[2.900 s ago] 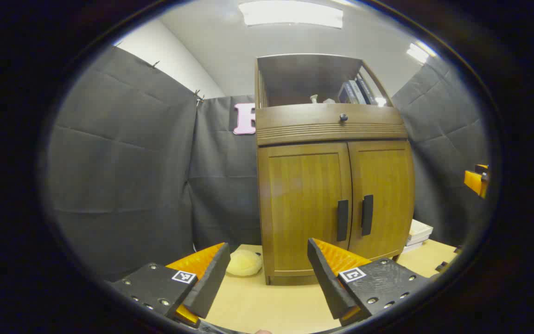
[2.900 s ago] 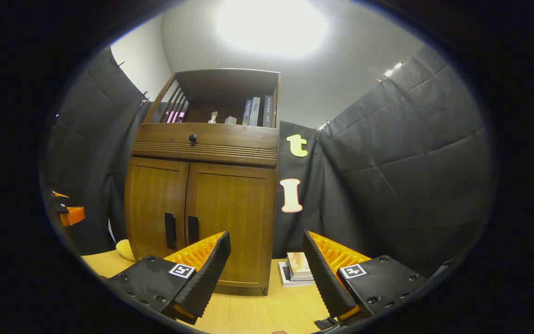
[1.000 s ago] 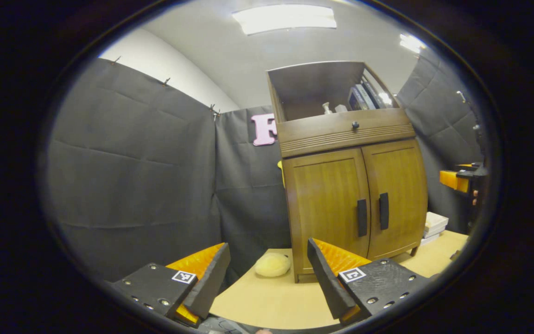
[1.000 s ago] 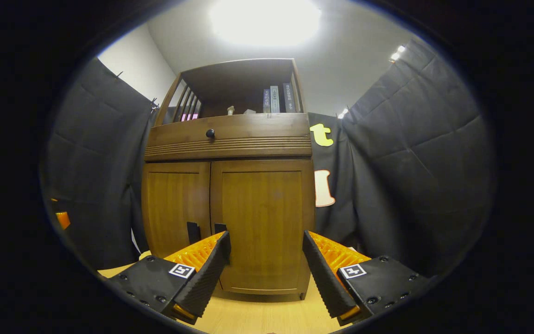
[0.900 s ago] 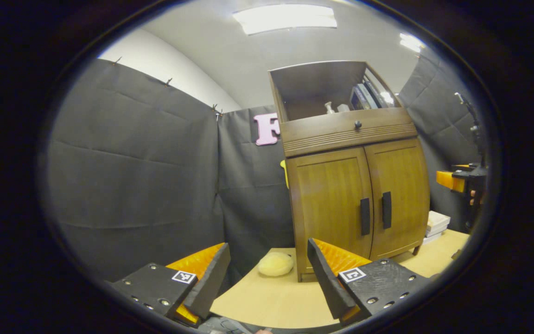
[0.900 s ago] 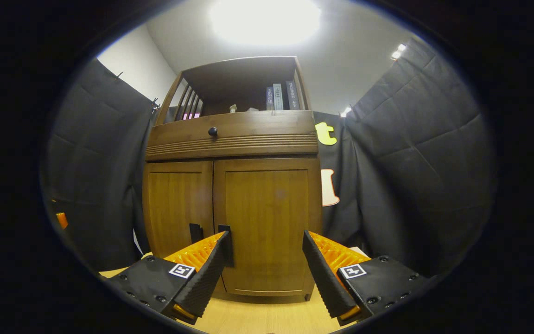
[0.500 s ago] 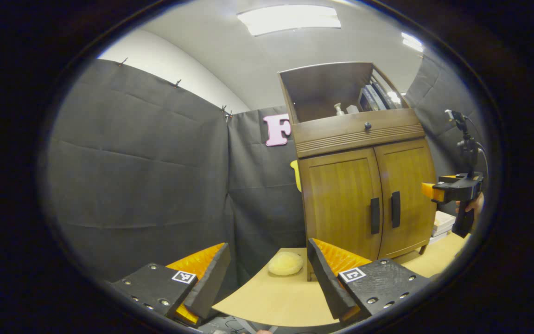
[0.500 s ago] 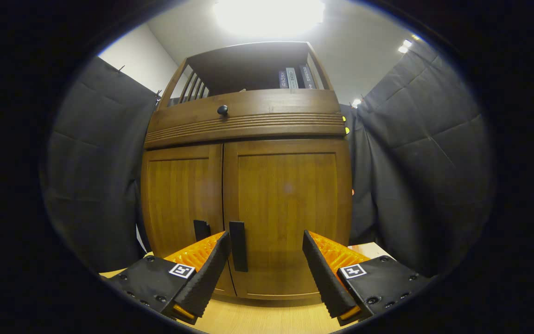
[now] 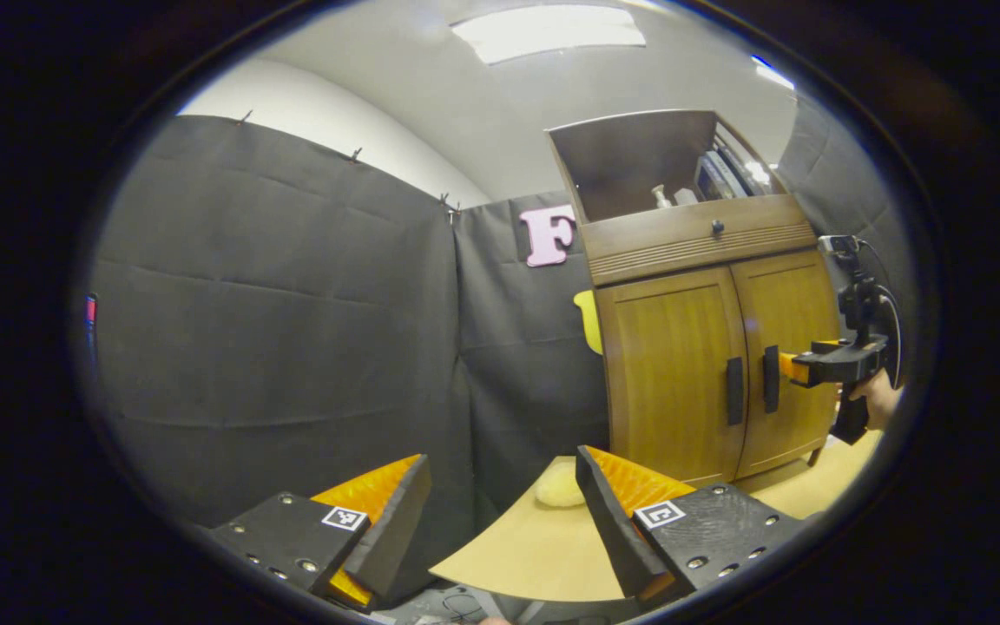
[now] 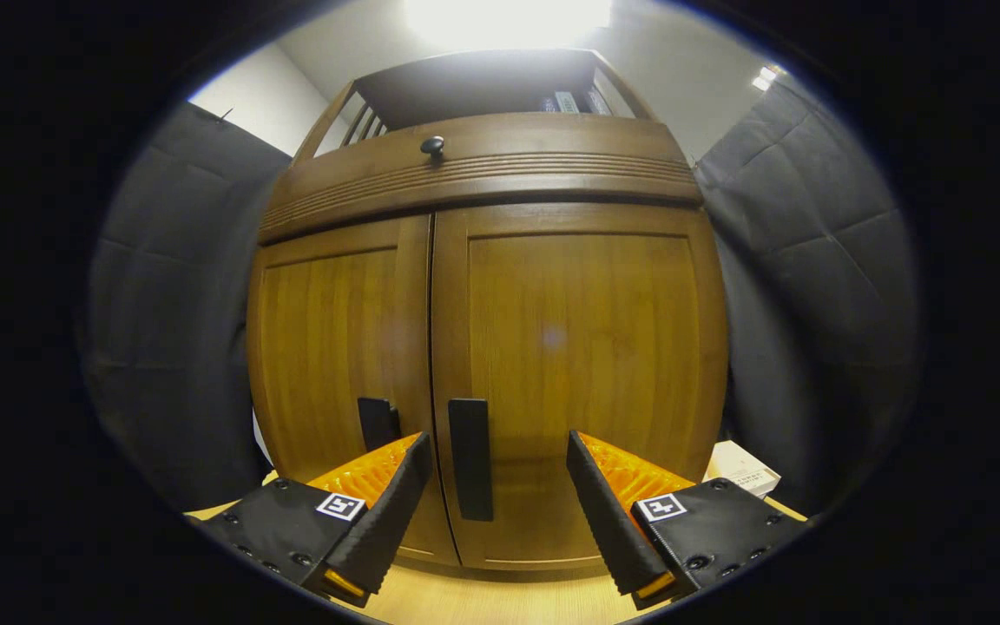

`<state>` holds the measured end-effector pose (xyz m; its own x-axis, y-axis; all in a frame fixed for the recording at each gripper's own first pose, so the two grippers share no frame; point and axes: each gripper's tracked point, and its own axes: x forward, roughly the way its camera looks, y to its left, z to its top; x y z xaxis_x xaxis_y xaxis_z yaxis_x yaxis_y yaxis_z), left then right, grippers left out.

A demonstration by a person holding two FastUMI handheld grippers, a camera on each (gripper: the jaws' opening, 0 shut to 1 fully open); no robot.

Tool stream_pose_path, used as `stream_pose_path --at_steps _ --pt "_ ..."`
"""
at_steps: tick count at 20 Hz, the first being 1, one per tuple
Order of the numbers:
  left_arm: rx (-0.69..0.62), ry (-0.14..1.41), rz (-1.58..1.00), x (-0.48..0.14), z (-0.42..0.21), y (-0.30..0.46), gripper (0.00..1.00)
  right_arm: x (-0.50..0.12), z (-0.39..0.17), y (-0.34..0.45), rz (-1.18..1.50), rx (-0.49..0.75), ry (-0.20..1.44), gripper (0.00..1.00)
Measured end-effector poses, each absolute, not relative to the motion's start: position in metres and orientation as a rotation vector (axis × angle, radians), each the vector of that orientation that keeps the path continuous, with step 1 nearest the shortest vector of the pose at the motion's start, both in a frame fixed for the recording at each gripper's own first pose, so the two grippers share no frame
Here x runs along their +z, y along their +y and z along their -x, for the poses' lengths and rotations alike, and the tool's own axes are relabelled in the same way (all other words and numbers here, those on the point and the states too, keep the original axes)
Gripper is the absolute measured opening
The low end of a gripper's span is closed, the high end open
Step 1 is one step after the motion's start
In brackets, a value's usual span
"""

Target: Open the right door of the double-door shoe cabinet with the right hand, and open the left door with the left hand.

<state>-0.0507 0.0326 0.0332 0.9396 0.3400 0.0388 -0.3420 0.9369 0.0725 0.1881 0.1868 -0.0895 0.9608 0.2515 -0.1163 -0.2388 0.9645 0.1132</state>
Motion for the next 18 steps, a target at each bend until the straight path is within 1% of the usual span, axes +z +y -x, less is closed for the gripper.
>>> stream_pose_path --at_steps 3,5,6,8,10,11,14,16,17,18 --pt "0.373 -0.021 -0.087 0.034 0.054 0.034 0.96 -0.098 -0.201 0.199 -0.098 0.259 0.149 0.98" --pt "0.388 -0.02 -0.09 0.034 0.056 0.036 0.96 -0.109 -0.211 0.207 -0.095 0.264 0.172 0.93" --pt "0.395 -0.019 -0.092 0.035 0.056 0.037 0.96 -0.116 -0.214 0.21 -0.096 0.265 0.186 0.96" --pt "0.406 -0.015 -0.092 0.035 0.059 0.037 0.96 -0.127 -0.222 0.217 -0.1 0.272 0.216 0.92" --pt "0.414 -0.011 -0.091 0.035 0.06 0.037 0.96 -0.134 -0.227 0.22 -0.111 0.265 0.237 0.8" --pt "0.418 -0.01 -0.091 0.035 0.061 0.037 0.96 -0.134 -0.228 0.222 -0.125 0.262 0.238 0.63" --pt "0.426 -0.01 -0.09 0.034 0.061 0.038 0.96 -0.125 -0.236 0.223 -0.155 0.259 0.223 0.63" --pt "0.425 -0.012 -0.087 0.034 0.061 0.038 0.96 -0.13 -0.237 0.227 -0.165 0.26 0.235 0.42" --pt "0.423 -0.012 -0.085 0.034 0.061 0.038 0.96 -0.134 -0.231 0.226 -0.161 0.255 0.248 0.41" --pt "0.42 -0.013 -0.082 0.035 0.061 0.038 0.96 -0.125 -0.23 0.225 -0.157 0.254 0.244 0.36"
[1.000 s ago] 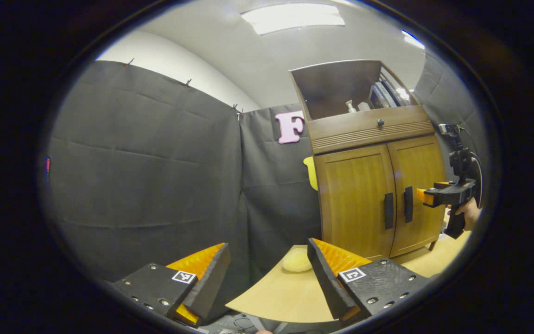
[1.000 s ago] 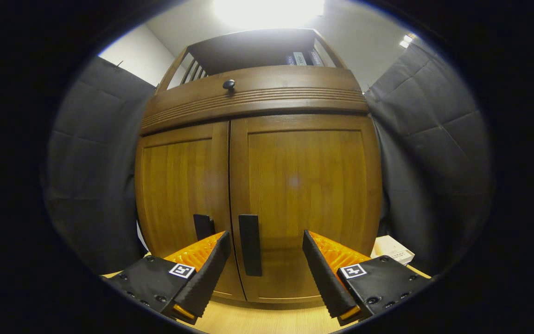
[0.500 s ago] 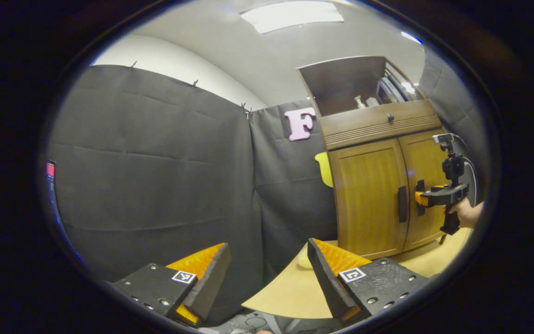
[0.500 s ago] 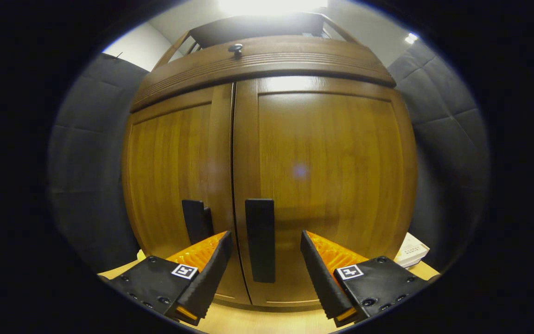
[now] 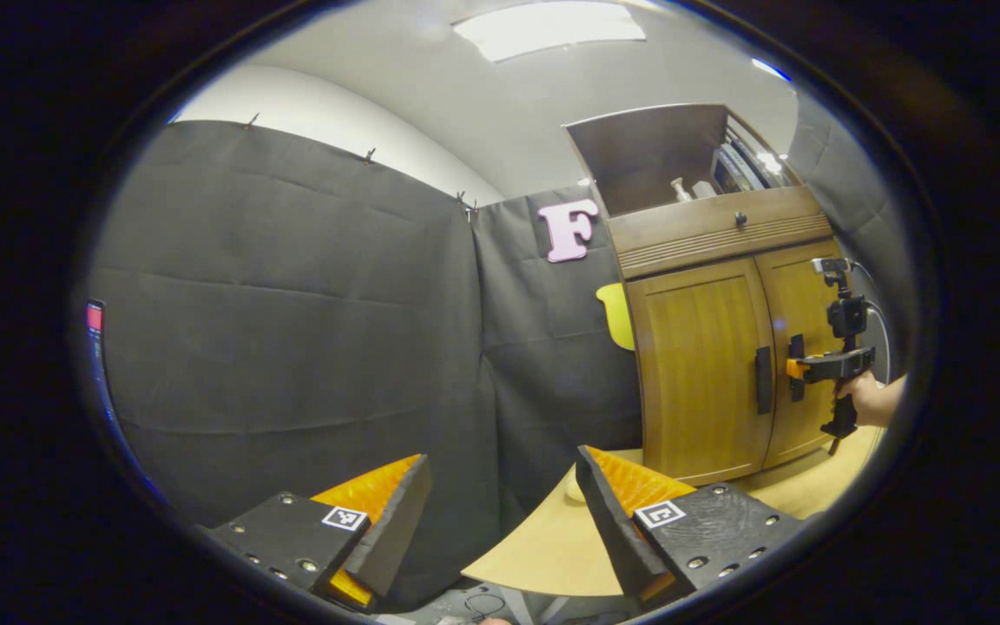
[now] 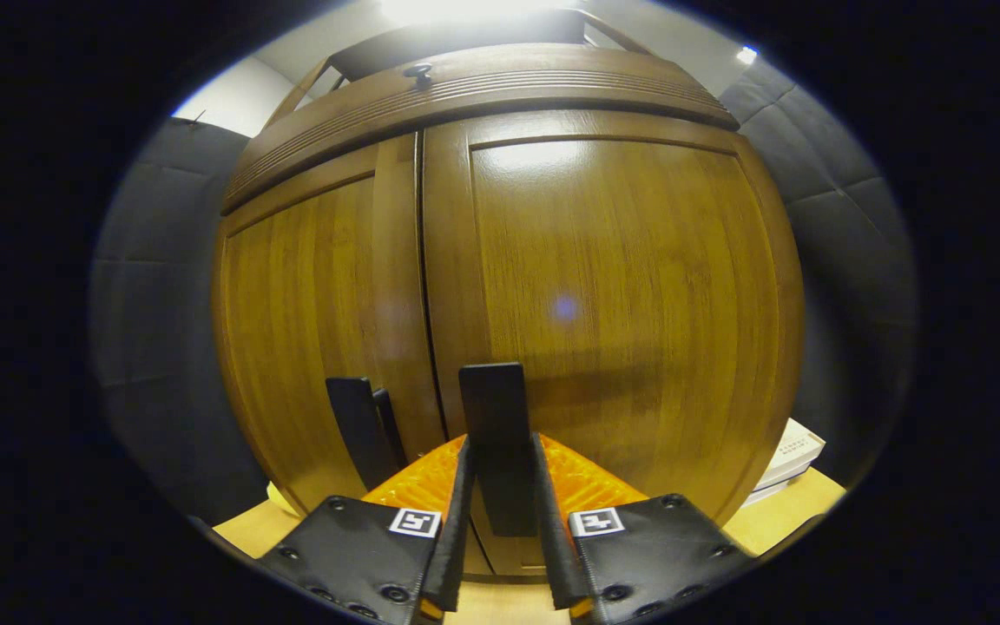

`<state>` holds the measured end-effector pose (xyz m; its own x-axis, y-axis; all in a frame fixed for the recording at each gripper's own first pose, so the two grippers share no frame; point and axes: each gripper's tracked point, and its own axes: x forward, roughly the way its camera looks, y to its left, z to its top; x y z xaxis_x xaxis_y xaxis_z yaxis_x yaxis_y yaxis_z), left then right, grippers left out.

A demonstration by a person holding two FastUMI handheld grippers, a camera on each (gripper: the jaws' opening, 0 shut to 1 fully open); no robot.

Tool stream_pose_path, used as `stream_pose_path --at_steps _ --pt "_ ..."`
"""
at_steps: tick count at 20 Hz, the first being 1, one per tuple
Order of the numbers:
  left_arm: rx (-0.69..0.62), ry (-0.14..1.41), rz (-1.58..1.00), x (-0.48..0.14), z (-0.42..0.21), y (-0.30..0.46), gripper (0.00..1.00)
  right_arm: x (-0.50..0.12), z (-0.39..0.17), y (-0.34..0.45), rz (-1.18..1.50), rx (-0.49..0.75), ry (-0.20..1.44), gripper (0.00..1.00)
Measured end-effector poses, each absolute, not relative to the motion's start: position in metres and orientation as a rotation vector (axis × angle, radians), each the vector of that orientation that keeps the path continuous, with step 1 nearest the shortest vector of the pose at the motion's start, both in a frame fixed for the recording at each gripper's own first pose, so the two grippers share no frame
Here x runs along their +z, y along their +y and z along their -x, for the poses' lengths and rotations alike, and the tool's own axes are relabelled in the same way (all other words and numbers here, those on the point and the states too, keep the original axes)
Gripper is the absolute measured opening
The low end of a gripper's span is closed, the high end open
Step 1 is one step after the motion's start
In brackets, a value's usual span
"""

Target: Open the right door of the double-door shoe cabinet with the right hand, and open the left door with the left hand.

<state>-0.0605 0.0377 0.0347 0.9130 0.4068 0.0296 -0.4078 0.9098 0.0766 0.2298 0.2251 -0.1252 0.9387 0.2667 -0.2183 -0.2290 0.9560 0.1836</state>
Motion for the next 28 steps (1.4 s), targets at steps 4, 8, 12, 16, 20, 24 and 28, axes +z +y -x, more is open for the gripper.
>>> stream_pose_path --at_steps 4,8,12,16,20,24,28 --pt "0.397 -0.02 -0.073 0.036 0.059 0.037 0.97 -0.131 -0.228 0.223 -0.141 0.275 0.273 0.22" --pt "0.359 -0.03 -0.063 0.036 0.056 0.034 0.97 -0.128 -0.208 0.218 -0.145 0.3 0.265 0.24" --pt "0.317 -0.041 -0.054 0.036 0.051 0.032 0.97 -0.123 -0.192 0.21 -0.163 0.312 0.265 0.22" --pt "0.271 -0.046 -0.05 0.037 0.049 0.029 0.96 -0.12 -0.171 0.199 -0.161 0.327 0.267 0.24" --pt "0.232 -0.048 -0.039 0.04 0.046 0.027 0.96 -0.117 -0.152 0.187 -0.154 0.339 0.271 0.24" --pt "0.194 -0.059 -0.033 0.041 0.051 0.023 0.95 -0.113 -0.132 0.17 -0.174 0.34 0.276 0.24" --pt "0.148 -0.066 -0.02 0.047 0.053 0.019 0.97 -0.111 -0.113 0.15 -0.186 0.345 0.28 0.24"
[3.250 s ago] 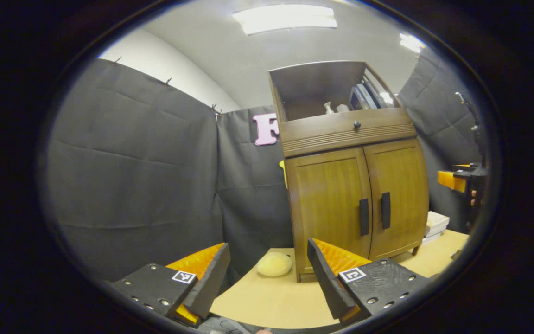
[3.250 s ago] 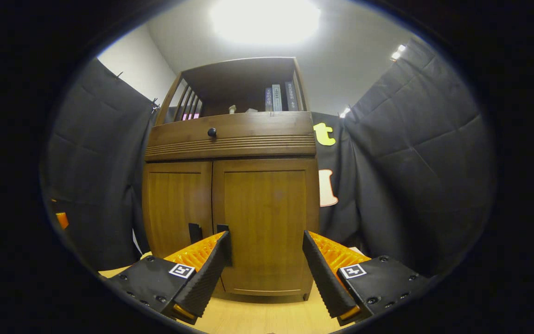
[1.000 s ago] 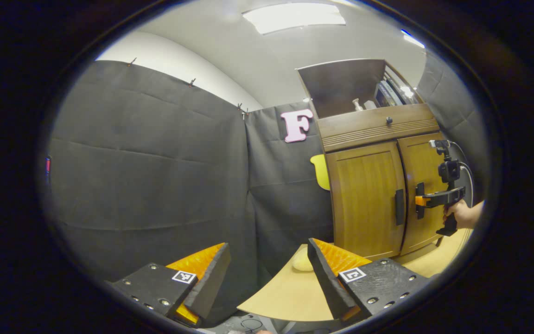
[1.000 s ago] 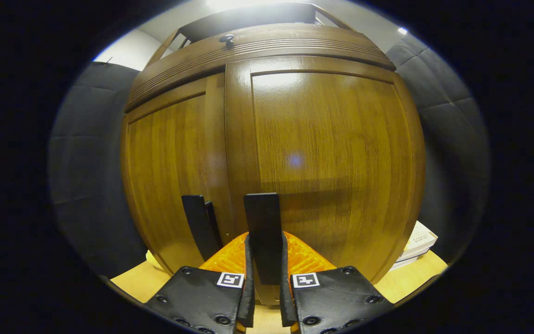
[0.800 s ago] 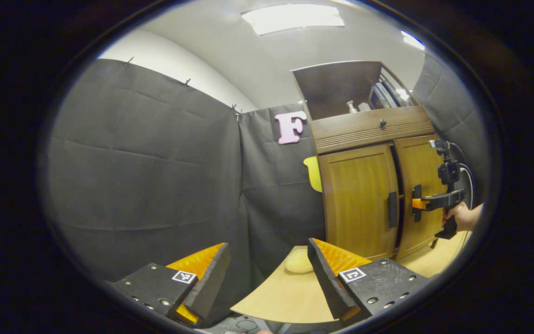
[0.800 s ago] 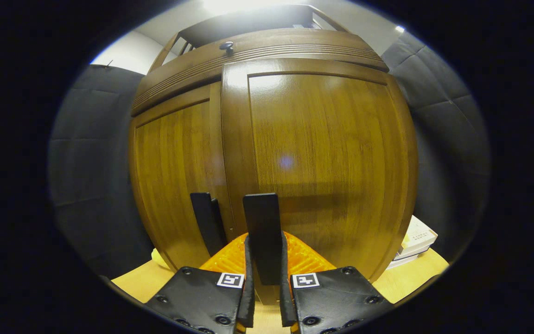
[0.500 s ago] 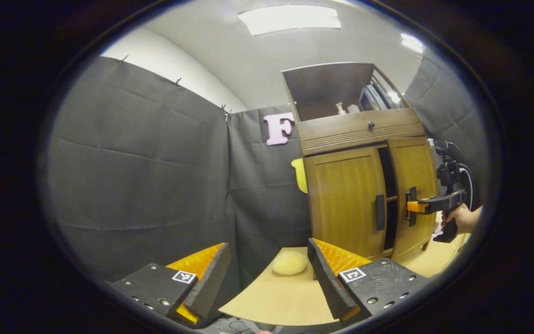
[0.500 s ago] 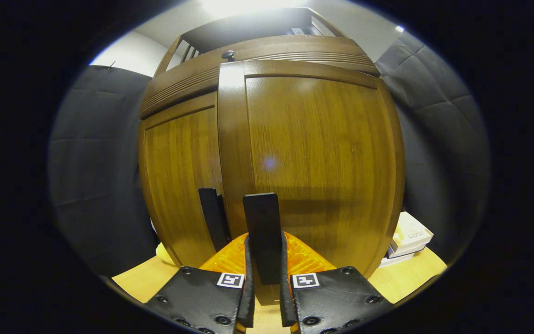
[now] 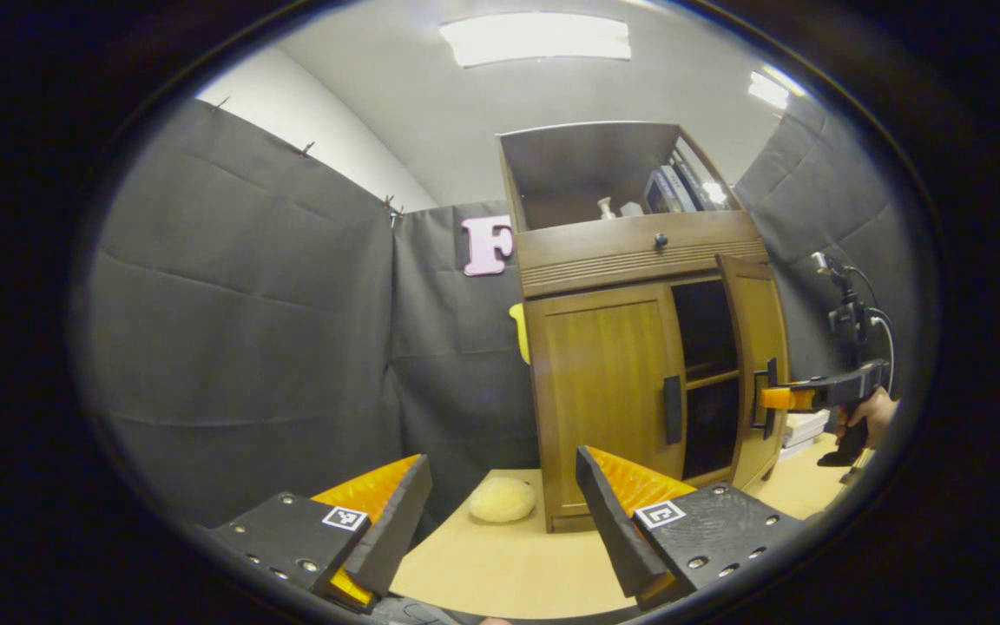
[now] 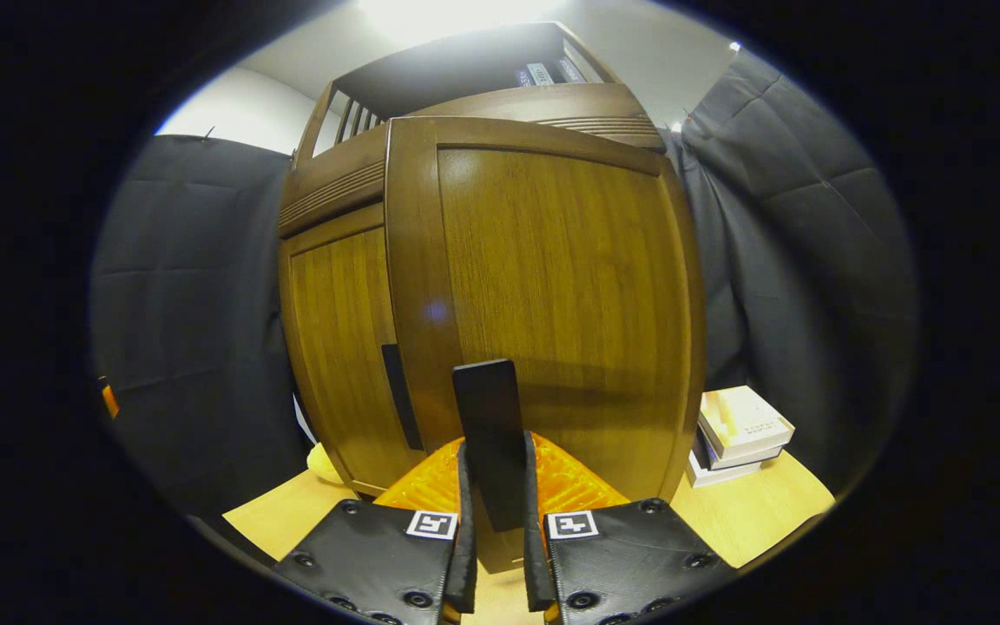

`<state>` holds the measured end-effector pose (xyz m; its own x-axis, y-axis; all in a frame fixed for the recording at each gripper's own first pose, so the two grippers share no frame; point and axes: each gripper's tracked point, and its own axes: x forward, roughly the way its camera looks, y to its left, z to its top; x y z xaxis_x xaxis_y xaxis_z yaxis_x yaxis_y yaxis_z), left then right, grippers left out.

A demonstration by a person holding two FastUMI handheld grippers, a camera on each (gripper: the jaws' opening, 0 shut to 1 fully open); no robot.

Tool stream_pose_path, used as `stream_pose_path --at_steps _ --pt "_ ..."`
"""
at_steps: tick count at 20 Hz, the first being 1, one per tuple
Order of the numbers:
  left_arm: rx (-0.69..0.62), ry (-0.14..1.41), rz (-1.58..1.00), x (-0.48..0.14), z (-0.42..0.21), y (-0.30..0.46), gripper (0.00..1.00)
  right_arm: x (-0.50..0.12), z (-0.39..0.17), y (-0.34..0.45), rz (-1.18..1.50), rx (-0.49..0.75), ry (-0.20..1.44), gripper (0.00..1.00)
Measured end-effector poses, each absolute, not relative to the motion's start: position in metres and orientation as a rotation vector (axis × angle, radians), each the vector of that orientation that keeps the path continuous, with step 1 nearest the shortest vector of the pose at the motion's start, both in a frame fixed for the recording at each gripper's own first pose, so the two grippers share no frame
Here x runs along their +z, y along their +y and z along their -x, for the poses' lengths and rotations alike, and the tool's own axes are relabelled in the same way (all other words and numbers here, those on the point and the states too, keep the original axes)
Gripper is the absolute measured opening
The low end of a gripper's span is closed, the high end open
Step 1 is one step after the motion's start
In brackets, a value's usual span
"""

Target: Open the right door of the double-door shoe cabinet with the right hand, and open the left door with the left hand.

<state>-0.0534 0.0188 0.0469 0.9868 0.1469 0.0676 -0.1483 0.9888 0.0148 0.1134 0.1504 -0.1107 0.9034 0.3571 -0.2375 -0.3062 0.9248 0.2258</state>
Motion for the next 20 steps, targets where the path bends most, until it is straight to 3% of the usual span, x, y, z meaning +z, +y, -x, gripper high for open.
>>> stream_pose_path --at_steps 13,20 --pt "-0.011 -0.077 0.009 0.055 0.057 0.008 0.97 -0.106 -0.066 0.083 -0.189 0.316 0.29 0.23" --pt "-0.054 -0.074 0.014 0.05 0.045 0.007 0.95 -0.093 -0.067 0.03 -0.162 0.224 0.253 0.22"
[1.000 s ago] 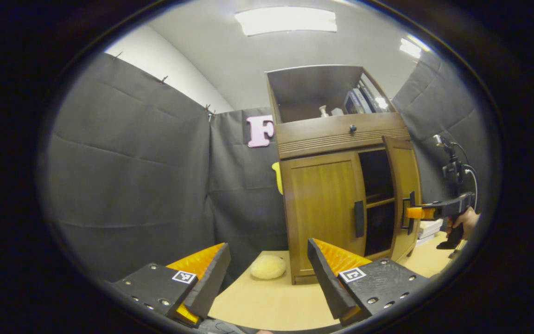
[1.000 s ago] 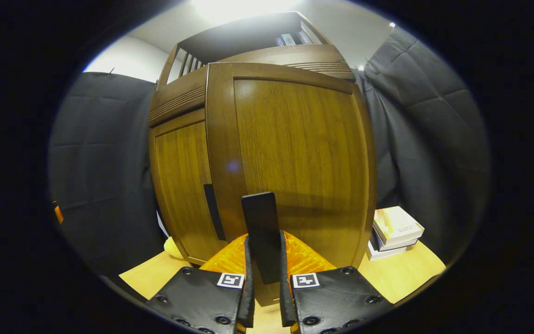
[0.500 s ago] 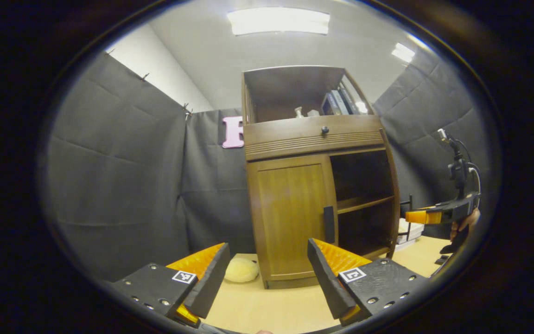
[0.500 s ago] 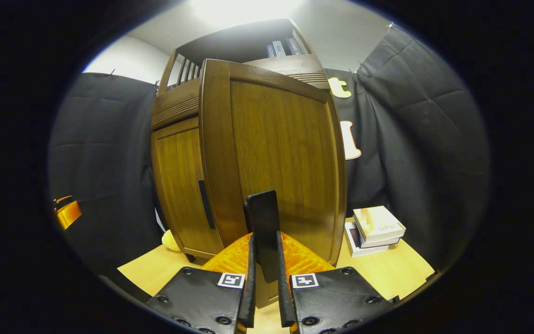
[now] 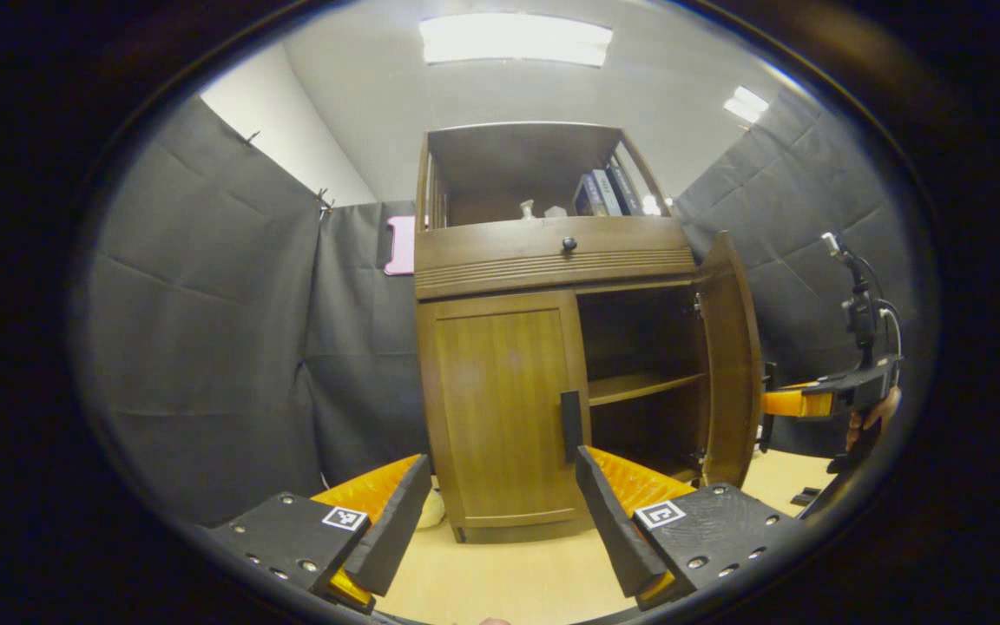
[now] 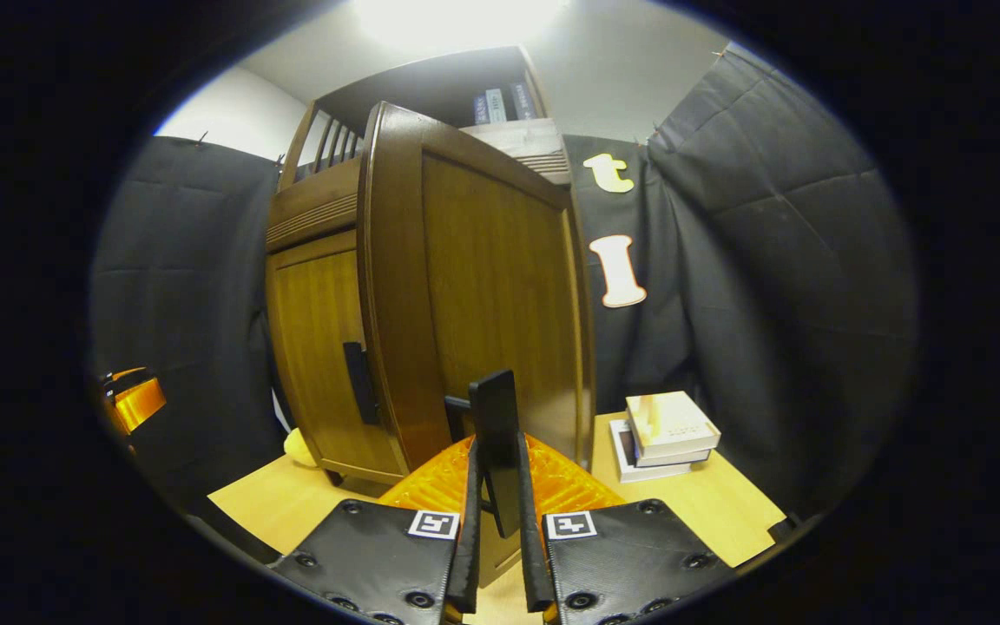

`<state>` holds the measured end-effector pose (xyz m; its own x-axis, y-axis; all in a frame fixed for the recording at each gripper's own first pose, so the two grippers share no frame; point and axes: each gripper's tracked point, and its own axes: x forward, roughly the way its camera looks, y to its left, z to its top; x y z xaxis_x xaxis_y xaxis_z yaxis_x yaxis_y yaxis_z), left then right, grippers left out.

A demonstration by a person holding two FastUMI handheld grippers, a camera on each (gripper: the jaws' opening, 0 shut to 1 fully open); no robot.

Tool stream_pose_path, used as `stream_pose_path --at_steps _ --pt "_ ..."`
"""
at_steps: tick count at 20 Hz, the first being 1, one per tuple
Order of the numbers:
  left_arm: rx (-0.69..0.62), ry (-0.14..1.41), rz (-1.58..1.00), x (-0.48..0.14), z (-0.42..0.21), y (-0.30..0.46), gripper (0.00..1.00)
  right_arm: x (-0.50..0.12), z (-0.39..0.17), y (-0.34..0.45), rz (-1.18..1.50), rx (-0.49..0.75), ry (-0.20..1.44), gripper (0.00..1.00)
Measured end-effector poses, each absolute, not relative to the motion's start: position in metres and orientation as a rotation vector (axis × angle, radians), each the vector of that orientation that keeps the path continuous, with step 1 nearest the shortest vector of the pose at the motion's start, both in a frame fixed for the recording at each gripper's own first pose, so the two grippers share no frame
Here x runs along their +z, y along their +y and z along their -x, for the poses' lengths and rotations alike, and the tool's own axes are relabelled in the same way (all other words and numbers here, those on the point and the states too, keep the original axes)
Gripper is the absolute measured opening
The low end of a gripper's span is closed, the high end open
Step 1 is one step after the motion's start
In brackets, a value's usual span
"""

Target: Open the right door of the double-door shoe cabinet with the right hand, and open the left door with the left hand.

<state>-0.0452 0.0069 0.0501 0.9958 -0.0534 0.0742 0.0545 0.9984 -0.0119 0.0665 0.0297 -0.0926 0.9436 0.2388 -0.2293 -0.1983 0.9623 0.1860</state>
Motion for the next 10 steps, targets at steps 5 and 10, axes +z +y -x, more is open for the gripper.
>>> stream_pose_path --at_steps 5,10 --pt "-0.088 -0.073 0.021 0.054 0.047 0.003 0.95 -0.093 -0.069 -0.005 -0.143 0.183 0.256 0.24" --pt "-0.112 -0.072 0.014 0.055 0.047 0.003 0.95 -0.094 -0.069 -0.03 -0.163 0.165 0.271 0.11"
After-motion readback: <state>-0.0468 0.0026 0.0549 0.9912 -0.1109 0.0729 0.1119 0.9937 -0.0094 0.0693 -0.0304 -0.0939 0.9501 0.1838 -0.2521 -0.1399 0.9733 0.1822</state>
